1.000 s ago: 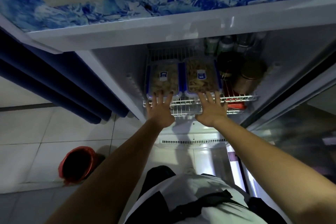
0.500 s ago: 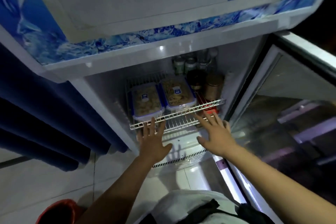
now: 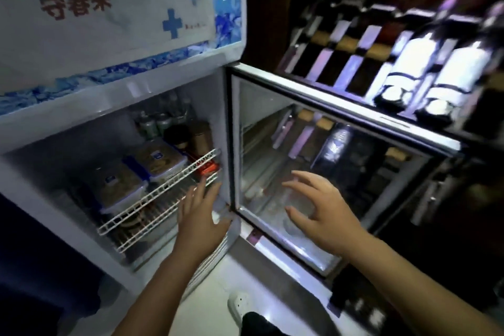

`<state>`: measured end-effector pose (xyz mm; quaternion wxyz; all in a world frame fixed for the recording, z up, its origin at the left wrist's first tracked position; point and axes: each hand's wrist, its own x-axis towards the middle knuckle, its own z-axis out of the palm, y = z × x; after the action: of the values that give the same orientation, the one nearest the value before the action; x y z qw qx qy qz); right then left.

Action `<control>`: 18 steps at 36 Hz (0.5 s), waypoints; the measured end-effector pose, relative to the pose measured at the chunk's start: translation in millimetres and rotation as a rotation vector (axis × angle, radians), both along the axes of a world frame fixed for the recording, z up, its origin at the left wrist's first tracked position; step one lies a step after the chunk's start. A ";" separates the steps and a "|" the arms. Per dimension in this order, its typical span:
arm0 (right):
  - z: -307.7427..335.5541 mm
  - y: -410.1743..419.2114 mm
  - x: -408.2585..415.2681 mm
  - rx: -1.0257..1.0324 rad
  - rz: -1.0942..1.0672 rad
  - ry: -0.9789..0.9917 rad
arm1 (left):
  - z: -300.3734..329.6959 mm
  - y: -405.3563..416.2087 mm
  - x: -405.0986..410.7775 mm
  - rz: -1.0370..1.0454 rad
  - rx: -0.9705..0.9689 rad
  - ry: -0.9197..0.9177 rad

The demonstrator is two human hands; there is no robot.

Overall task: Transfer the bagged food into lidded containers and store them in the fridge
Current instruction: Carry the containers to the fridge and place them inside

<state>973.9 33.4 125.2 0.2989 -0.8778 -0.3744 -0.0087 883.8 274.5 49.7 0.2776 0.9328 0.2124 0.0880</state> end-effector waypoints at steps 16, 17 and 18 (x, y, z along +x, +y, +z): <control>74.9 -172.4 101.1 -0.508 -0.496 -0.042 | 149.6 -194.6 155.7 -0.600 0.321 -0.075; 68.0 -174.9 103.1 -0.526 -0.495 -0.026 | 152.0 -199.7 166.5 -0.613 0.314 -0.051; 60.9 -177.5 104.0 -0.525 -0.496 -0.015 | 153.0 -204.1 177.6 -0.612 0.314 -0.030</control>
<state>1078.0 -144.0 186.1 0.0492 -0.9886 -0.1417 0.0089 1061.4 70.4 202.8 0.1474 0.9832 -0.0974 0.0460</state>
